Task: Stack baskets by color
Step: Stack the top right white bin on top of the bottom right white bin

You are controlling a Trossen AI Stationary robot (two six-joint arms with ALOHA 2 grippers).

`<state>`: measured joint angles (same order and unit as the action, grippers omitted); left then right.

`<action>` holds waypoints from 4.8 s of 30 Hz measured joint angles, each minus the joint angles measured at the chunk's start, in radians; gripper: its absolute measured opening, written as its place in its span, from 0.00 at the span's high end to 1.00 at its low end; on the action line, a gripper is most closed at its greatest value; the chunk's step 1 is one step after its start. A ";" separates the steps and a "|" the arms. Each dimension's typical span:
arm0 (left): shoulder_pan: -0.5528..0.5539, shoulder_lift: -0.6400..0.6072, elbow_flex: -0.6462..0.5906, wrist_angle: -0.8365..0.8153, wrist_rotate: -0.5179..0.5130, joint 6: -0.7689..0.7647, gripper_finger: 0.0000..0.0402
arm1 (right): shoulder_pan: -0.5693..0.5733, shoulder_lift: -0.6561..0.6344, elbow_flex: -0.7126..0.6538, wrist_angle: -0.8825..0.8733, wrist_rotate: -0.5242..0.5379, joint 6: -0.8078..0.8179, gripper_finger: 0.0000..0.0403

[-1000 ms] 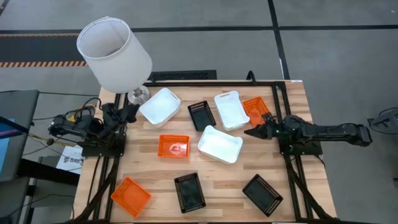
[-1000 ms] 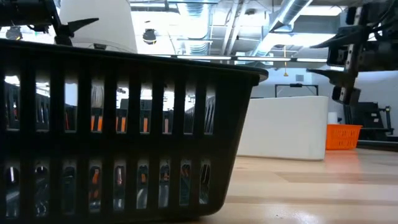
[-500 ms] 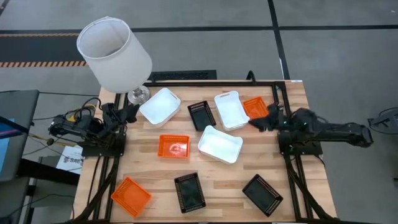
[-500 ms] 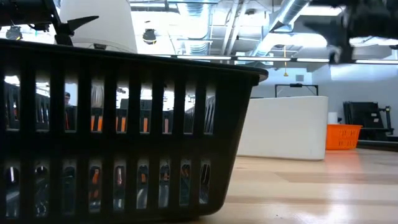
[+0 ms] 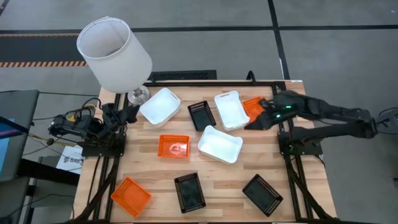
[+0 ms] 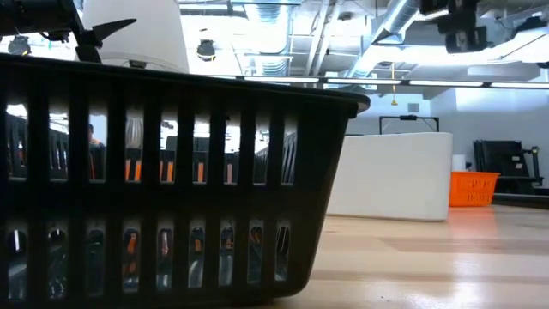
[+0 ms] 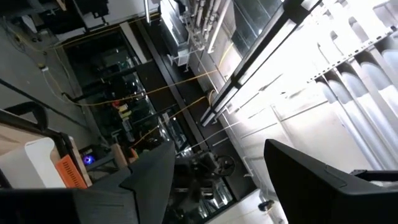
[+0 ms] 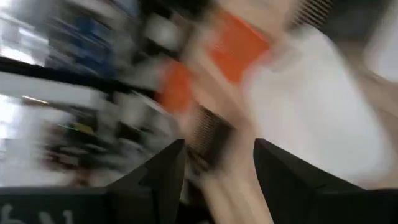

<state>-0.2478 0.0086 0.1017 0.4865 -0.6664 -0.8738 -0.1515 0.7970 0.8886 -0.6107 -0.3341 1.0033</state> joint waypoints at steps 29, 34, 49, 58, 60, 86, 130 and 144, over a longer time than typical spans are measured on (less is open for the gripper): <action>0.000 0.000 0.000 -0.071 0.000 0.024 0.41 | -0.397 0.862 0.251 -0.344 0.357 -0.497 0.54; 0.000 0.000 0.000 -0.080 -0.006 0.023 0.41 | -0.417 0.897 0.251 -0.334 0.359 -0.518 0.55; 0.000 0.000 0.000 -0.091 -0.038 0.027 0.41 | -0.434 0.848 0.251 -0.372 0.371 -0.533 0.56; 0.000 0.000 0.000 -0.117 -0.054 0.025 0.41 | -0.409 0.843 0.251 -0.272 0.335 -0.532 0.56; 0.000 0.000 0.000 -0.125 -0.055 0.019 0.41 | -0.388 0.843 0.251 -0.236 0.326 -0.506 0.56; 0.000 0.000 0.000 -0.139 -0.055 -0.018 0.41 | -0.232 0.831 0.325 -0.055 0.327 -0.346 0.61; 0.000 0.000 0.000 -0.182 -0.066 -0.013 0.41 | -0.364 0.927 0.217 -0.250 0.521 -0.478 0.47; 0.000 0.000 0.000 -0.183 -0.105 -0.013 0.41 | -0.375 0.940 0.216 -0.236 0.489 -0.489 0.47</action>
<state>-0.2481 0.0085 0.1013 0.3039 -0.7712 -0.8871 -0.5262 1.7373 1.1049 -0.8467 0.1551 0.5148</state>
